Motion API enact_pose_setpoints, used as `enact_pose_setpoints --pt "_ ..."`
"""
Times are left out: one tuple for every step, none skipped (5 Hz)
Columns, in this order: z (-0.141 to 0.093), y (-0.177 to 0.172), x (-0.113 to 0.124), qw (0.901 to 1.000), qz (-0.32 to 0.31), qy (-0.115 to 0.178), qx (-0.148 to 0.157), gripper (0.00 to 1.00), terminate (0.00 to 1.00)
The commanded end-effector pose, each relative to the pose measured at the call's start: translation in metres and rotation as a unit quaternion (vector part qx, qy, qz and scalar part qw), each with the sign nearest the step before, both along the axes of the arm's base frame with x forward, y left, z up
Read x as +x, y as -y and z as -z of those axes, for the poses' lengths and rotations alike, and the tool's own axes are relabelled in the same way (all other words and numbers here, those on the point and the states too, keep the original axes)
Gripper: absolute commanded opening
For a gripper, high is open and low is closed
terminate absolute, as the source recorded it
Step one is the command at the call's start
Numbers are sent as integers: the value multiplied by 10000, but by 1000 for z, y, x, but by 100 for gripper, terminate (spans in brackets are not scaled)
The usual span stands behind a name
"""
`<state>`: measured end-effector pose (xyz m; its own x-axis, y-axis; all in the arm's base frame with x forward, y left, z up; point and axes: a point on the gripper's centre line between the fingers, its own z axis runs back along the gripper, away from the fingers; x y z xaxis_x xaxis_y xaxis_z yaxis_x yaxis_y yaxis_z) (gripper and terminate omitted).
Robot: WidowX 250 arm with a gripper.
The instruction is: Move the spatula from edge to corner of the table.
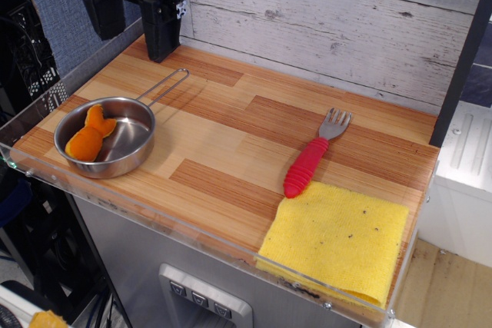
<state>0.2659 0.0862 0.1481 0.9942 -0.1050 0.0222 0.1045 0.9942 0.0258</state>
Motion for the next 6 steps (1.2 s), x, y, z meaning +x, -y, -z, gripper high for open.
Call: enact_pose_setpoints --pt "0 0 0 10000 0 0 0 100 0" --pt "4 10 3 10000 43 51 -28 100 0" --pt "16 35 12 9997 163 -19 -196 100 0" --pt "28 68 23 9995 168 19 -283 100 0" --pt "31 104 39 9999 4 60 -136 100 0" --pt "40 125 65 9992 -391 -122 -34 100 0"
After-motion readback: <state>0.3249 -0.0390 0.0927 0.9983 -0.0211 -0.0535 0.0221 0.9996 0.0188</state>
